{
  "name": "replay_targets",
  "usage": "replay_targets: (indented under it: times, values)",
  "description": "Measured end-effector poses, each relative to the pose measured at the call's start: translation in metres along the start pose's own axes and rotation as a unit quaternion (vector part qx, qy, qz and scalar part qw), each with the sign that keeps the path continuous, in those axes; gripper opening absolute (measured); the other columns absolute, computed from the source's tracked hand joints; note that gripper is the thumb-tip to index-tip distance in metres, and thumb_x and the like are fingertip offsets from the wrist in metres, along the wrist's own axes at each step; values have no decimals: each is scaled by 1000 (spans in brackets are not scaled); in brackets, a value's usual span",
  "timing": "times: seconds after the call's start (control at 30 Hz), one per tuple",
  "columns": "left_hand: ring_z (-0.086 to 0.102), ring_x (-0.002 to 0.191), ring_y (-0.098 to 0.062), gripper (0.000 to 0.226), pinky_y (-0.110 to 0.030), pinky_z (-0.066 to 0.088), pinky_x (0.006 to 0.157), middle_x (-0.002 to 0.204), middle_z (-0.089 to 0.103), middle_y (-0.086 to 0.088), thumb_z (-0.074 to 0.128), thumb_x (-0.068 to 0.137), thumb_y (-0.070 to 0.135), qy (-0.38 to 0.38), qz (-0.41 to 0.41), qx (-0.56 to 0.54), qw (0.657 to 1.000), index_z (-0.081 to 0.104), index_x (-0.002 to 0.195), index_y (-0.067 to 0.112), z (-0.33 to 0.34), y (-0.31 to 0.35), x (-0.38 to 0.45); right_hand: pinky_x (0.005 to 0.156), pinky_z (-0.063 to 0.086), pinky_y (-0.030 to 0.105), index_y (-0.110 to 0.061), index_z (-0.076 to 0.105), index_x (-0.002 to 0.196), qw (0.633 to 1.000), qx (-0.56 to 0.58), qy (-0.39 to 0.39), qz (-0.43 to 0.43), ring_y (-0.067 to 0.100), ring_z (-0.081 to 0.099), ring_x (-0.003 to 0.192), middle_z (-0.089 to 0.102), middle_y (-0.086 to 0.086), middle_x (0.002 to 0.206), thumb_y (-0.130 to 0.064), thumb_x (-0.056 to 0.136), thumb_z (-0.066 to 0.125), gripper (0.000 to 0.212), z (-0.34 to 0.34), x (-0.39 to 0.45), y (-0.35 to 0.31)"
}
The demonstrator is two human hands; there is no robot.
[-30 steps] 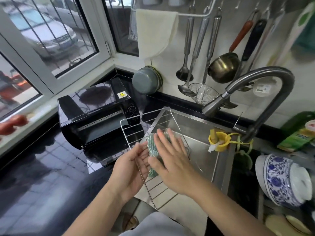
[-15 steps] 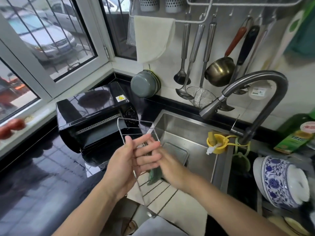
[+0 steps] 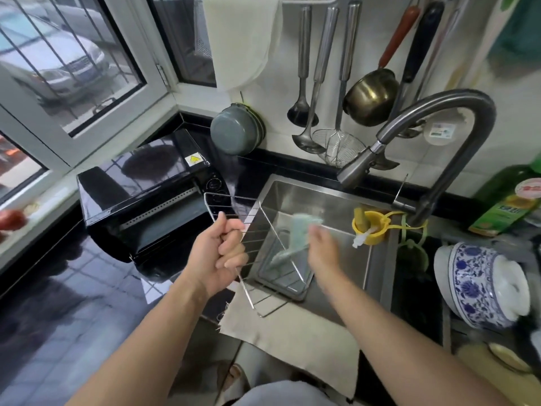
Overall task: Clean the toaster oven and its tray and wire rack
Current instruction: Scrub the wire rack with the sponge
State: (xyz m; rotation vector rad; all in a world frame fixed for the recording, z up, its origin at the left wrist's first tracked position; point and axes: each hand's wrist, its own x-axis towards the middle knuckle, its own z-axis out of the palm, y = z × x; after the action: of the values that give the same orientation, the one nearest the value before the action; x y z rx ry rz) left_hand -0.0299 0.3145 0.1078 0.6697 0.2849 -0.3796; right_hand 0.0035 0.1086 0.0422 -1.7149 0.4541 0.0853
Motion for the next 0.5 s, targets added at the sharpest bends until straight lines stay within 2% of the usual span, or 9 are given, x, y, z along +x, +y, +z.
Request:
replay_targets:
  times: [0.07,0.13,0.17,0.23,0.3,0.4,0.47,0.5]
  values:
    - [10,36,-5,55,-17,18,30,51,17,9,36,109,43,-8,-12,-41,999,68,83,8,-15,10,-16,90,53,47,-25,59,86,983,121,119,70,27,65,95,67,7,96,-37,106,42,29,-33,14,-2]
    - [8,38,-5,51,-17,13,33,51,17,9,35,110,43,-37,-35,-111,993,63,83,9,-28,18,-30,95,54,52,-26,58,87,968,167,164,93,33,66,102,68,13,105,-37,107,40,29,-64,22,-1]
    - [7,39,-4,52,-17,11,35,52,16,9,34,110,44,-71,-53,-157,984,62,85,7,-33,21,-35,96,53,52,-25,59,89,964,188,161,101,32,66,104,67,16,111,-34,107,41,27,-71,25,0]
    - [9,41,-4,61,-18,13,38,53,15,9,29,111,45,-147,-87,-226,959,63,93,-2,-36,23,-40,99,50,55,-18,63,104,964,208,89,137,32,65,105,65,20,121,-29,108,43,24,-68,25,6]
    - [12,42,-5,63,-20,17,40,54,15,10,26,111,45,-188,-98,-239,948,63,97,-4,-34,22,-40,96,51,55,-4,58,128,960,190,-39,201,35,66,99,65,22,120,-27,108,42,34,-48,14,11]
    - [12,42,-4,62,-17,18,39,56,15,10,24,111,46,-195,-149,-202,948,62,99,-1,-29,19,-37,87,54,50,-2,54,139,895,247,-244,280,35,67,98,66,23,115,-46,107,32,58,-21,-4,-3]
    - [10,42,-3,57,-16,15,37,57,12,10,31,111,44,-165,-183,-148,958,65,98,0,-33,24,-34,91,53,52,-5,55,140,848,308,-336,270,37,65,109,64,24,123,-59,103,27,72,-18,-4,-17]
    - [8,42,-2,50,-16,13,36,57,11,10,40,111,40,-146,-191,-118,963,67,97,0,-36,28,-33,95,52,53,-6,56,139,837,324,-361,253,39,62,116,61,25,129,-60,102,30,71,-20,-4,-25]
